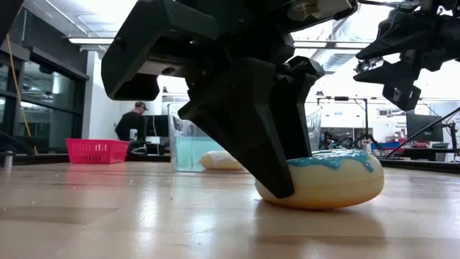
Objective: Pick & Place Food Item
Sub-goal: Put the blue donut into the transparent bin
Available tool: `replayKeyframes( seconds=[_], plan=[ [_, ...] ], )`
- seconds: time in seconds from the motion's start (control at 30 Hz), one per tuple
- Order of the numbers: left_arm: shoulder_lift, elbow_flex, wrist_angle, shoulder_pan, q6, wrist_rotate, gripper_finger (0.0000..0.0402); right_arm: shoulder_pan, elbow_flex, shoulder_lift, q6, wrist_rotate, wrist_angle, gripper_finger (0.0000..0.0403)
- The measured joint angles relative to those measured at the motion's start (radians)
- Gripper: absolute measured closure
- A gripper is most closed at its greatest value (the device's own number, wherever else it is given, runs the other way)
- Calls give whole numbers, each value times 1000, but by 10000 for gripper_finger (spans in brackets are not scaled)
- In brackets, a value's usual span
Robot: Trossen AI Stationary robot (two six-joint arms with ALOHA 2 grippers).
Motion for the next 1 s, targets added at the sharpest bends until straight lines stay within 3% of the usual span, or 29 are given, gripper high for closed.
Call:
replayKeyframes(
  seconds=[0.47, 1.0],
  plan=[
    [-10, 0, 1, -2, 0, -15, 254, 0, 0, 0, 0, 0, 0, 258],
    [-201, 0, 4, -7, -11, -45, 254, 0, 0, 0, 0, 0, 0, 258]
  ],
)
